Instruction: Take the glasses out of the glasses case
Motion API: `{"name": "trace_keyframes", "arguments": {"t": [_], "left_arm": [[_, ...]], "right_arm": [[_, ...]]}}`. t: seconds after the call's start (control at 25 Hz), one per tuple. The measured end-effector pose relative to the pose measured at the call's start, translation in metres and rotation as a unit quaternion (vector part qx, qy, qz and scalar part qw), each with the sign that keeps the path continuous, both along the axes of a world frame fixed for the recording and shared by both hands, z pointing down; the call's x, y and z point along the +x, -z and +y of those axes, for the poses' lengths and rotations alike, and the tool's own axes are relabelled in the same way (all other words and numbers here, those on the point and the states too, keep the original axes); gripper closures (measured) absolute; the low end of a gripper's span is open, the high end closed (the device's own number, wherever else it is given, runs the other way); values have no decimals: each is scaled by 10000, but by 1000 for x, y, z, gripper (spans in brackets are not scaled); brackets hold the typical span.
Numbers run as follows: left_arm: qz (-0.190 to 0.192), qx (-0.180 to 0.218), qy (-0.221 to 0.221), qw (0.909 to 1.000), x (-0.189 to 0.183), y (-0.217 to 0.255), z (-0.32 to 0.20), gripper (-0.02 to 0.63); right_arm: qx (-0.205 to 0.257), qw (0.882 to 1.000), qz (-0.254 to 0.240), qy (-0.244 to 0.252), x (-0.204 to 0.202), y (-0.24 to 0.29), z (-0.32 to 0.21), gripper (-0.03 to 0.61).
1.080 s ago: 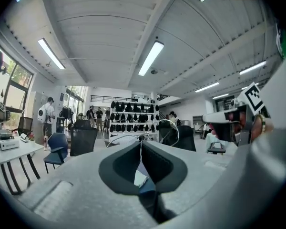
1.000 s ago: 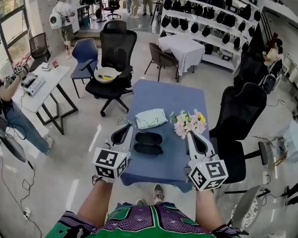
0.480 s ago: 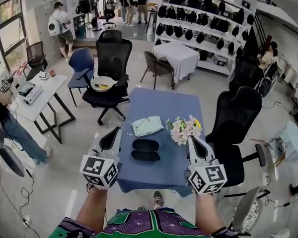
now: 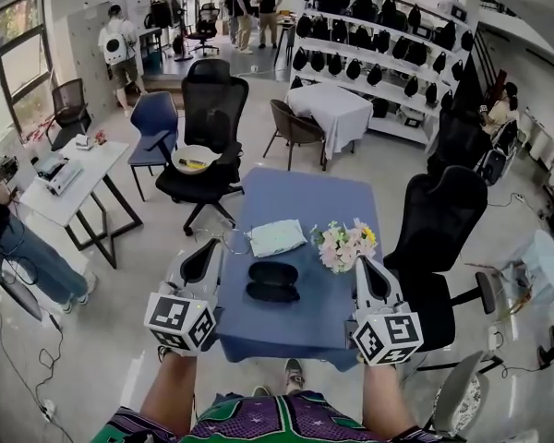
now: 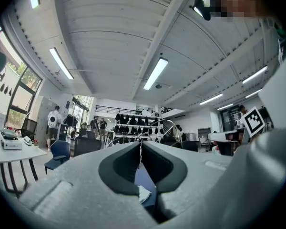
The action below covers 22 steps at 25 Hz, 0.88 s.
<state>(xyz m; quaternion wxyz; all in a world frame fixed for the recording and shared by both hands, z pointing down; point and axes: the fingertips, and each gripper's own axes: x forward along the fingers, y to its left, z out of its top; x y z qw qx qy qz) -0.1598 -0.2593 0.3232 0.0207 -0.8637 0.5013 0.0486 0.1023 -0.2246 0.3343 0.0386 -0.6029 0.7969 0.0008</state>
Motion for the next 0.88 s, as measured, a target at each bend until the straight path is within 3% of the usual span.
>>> {"name": "trace_keyframes", "arguments": {"t": [0.88], "left_arm": [[-186,191,174,9995,-6,4,9,591]], "right_arm": [[0,10000,62,22,-4,3,5,577]]}}
